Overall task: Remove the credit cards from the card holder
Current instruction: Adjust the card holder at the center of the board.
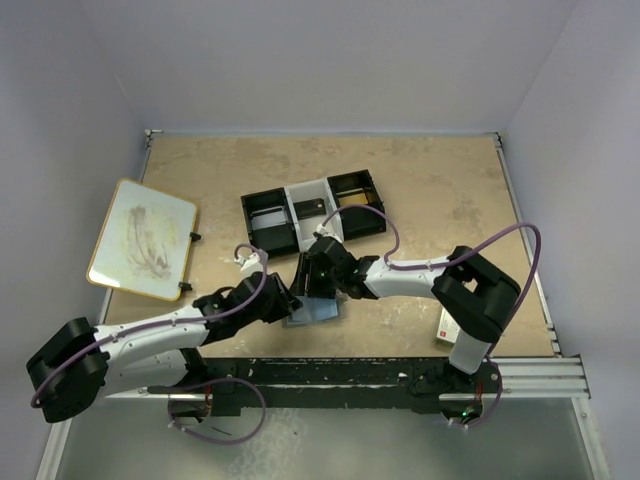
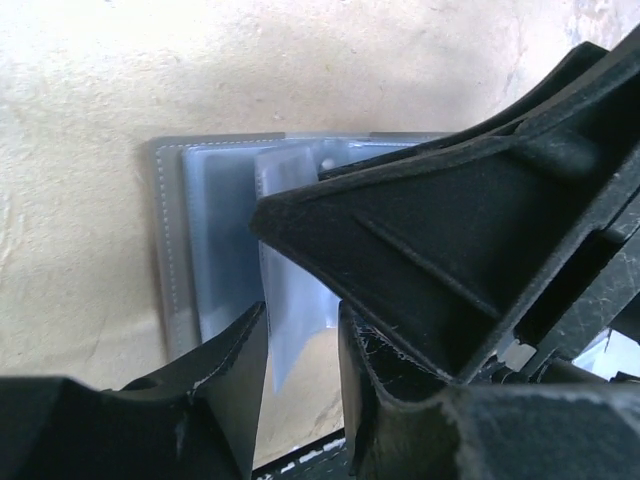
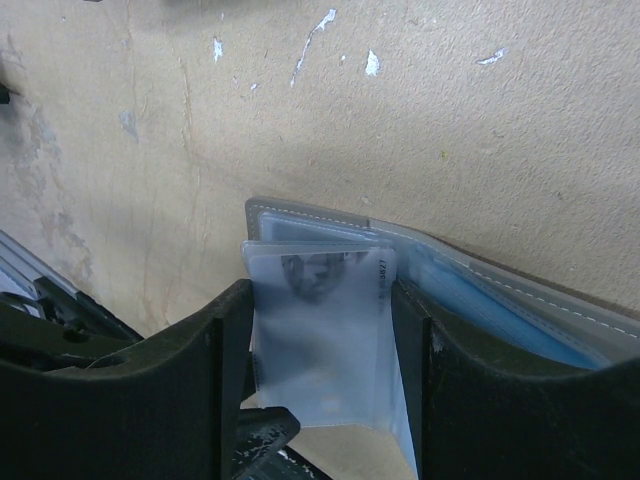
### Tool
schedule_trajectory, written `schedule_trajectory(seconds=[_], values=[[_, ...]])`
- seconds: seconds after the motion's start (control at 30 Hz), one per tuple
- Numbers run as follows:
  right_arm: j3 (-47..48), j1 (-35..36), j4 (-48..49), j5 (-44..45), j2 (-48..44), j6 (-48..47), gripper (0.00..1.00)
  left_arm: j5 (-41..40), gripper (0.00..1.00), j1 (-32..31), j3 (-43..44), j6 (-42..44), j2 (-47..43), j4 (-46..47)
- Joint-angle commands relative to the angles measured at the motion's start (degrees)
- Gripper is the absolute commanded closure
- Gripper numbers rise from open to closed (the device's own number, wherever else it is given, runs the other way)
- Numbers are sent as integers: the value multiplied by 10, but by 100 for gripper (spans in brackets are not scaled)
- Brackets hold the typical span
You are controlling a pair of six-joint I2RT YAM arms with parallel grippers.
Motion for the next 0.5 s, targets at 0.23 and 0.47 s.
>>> schedule_trajectory(seconds=[0.23, 0.47], values=[[-18, 6, -37, -16, 14, -13, 39, 32, 88, -2, 22, 16, 69, 46], [-4, 3, -65, 11, -69, -17, 27, 18, 89, -2, 44, 26, 61, 18]])
